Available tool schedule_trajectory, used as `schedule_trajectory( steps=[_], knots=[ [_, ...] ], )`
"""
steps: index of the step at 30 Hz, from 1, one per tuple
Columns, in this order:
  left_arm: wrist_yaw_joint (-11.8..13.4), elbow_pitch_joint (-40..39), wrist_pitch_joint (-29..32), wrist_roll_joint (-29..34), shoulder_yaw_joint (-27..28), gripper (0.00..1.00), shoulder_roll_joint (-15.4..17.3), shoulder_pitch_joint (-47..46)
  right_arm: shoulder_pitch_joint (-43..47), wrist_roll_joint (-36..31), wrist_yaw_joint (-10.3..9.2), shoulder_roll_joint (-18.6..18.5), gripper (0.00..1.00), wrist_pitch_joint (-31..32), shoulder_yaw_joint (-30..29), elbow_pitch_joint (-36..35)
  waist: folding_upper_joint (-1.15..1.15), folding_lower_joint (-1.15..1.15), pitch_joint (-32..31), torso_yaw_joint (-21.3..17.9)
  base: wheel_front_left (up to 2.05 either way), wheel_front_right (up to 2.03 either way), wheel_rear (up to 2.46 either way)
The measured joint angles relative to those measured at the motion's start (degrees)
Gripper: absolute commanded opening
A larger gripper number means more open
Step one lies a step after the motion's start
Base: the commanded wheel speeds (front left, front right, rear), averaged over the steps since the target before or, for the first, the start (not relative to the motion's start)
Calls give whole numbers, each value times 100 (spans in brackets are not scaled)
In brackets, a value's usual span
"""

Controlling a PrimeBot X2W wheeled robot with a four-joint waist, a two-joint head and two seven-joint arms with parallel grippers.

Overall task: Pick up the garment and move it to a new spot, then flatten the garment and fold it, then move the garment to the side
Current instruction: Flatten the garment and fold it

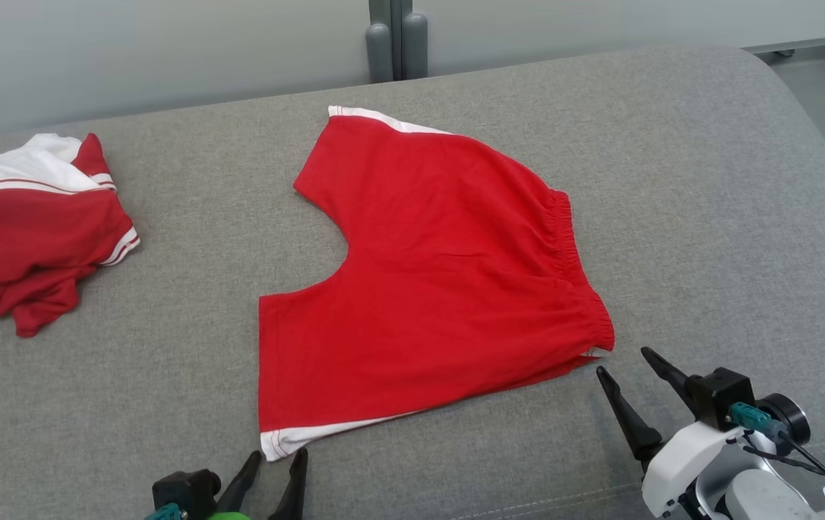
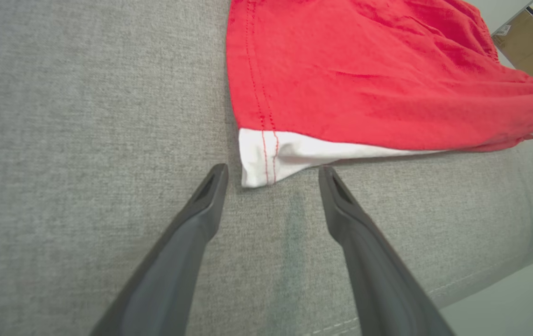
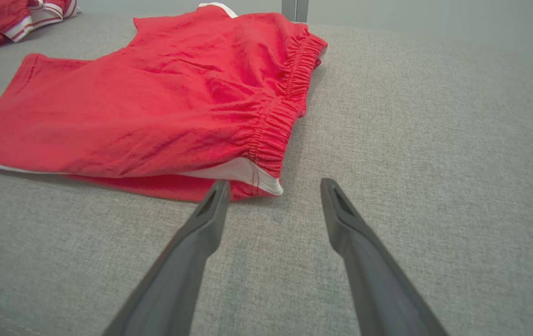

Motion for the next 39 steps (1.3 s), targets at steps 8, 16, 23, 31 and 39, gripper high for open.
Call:
schedule_trajectory(
  steps=[8,16,23,31,39],
  knots=[
    [-101,129,-70,-32,-81,41,-7,-238,-246,-3,49,-42,100,0,236,229,0,0,62,35,0,0,0],
    [-172,190,-193,-32,-196,0,-16,-460,-696,-120,57,-241,100,9,588,528,0,0,187,181,0,0,0],
    [-202,332,-333,-34,-194,0,-21,-593,-909,-58,57,-286,0,58,1043,791,0,0,262,294,0,0,0],
    [-202,248,-498,-45,-32,0,-25,-657,-936,316,57,-279,0,16,901,704,0,0,255,312,0,0,0],
    [-248,-197,-619,-142,275,0,-36,-803,-1048,602,58,-269,0,-60,543,263,0,0,175,286,0,0,0]
  ],
)
